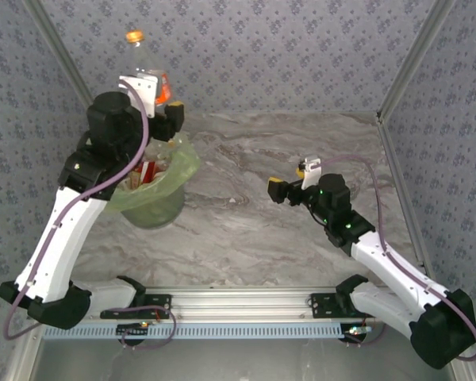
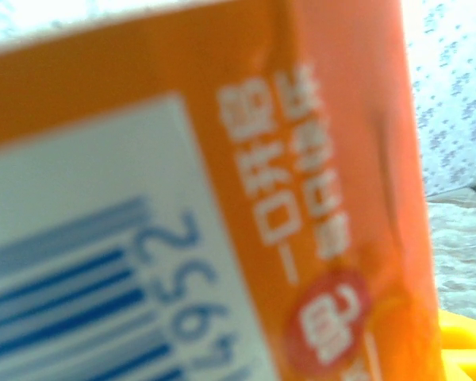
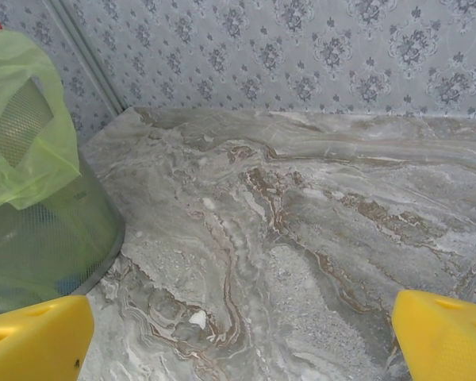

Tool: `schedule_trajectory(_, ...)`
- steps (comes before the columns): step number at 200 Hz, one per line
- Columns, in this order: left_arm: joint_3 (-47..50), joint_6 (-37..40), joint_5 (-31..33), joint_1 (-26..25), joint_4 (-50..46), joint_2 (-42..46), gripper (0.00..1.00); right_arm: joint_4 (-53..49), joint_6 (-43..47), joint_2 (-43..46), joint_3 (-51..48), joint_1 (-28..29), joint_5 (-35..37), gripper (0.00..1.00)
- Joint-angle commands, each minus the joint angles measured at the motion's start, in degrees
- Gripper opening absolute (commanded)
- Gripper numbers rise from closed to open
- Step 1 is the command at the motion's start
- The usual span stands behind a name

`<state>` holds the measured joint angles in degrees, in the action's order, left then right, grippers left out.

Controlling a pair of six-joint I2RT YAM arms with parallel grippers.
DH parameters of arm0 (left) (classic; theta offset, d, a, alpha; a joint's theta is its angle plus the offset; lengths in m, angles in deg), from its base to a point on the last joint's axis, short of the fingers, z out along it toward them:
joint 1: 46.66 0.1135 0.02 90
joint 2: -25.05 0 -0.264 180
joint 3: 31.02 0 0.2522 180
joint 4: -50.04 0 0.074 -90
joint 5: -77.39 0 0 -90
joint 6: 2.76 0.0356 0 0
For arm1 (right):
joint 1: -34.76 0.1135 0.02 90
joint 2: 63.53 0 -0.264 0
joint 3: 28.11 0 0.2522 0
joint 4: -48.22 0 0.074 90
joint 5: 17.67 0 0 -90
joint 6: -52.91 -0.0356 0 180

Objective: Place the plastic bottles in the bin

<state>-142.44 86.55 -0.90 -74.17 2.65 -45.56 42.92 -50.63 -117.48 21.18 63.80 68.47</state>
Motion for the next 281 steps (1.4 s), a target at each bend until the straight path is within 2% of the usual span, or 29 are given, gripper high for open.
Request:
schedule_trajectory(1, -3.0, 4.4, 1.6, 3.2, -4.8, 0.6, 0.00, 2.3, 1.2, -0.6, 2.5, 0.6, 0.4, 0.99)
schedule_trajectory(31, -3.7, 6.4, 1.6, 10.7, -10.6, -0.2, 0.00, 3.2, 1.0, -1.7, 2.6, 1.0, 0.3, 0.99)
schedule_trajectory(53, -1.9, 8.5, -6.7, 17.6, -13.5, -0.2, 0.00, 3.1, 1.0, -2.2, 2.9, 1.4, 0.4, 0.99)
schedule_trajectory(62, 0.4, 11.3, -9.5, 18.9, -12.9, 0.5, 0.00, 3.1, 1.1, -2.2, 3.0, 1.4, 0.5, 0.99)
schedule_trajectory(82, 6.5, 21.2, -11.2, 20.1, -9.8, 1.7, 0.00, 2.7, 1.2, -2.4, 3.4, 1.5, 0.6, 0.99)
schedule_trajectory(103, 10.2, 28.1, -14.4, 22.7, -6.8, 1.7, 0.00, 1.0, 2.1, -2.2, 4.4, 1.6, -0.2, 0.99)
schedule_trajectory(136, 14.1, 30.7, -25.4, 29.1, -3.7, 2.9, 0.00, -2.8, 4.3, -1.3, 5.6, 1.7, -0.9, 0.99)
schedule_trajectory(156, 12.1, 33.0, -27.7, 30.9, -10.3, 0.7, 0.00, -4.4, 5.4, -0.3, 5.7, 1.7, -0.3, 0.99)
schedule_trajectory(170, 11.8, 35.4, -26.1, 30.9, -12.7, -0.4, 0.00, -4.6, 5.9, 0.2, 5.5, 1.7, 0.0, 0.99)
schedule_trajectory(186, 14.2, 36.4, -22.7, 31.0, -9.5, 0.0, 0.00, -4.8, 6.1, 0.3, 5.5, 1.7, 0.2, 0.99)
schedule_trajectory(221, 17.5, 41.6, -23.4, 31.2, -7.9, 2.1, 0.00, -4.7, 6.0, 0.2, 5.6, 1.8, 0.2, 0.99)
schedule_trajectory(232, 18.5, 42.5, -23.6, 31.5, -7.2, 2.7, 0.07, -4.3, 5.7, 0.0, 5.5, 1.8, 0.2, 0.99)
schedule_trajectory(240, 18.8, 44.0, -24.2, 31.4, -8.3, 2.6, 0.11, -4.2, 5.7, -0.2, 5.6, 1.7, -0.1, 0.99)
schedule_trajectory(281, 16.0, 48.1, -23.3, 31.5, -14.7, -0.4, 0.10, -4.9, 5.8, -0.9, 6.7, 1.8, -0.8, 0.99)
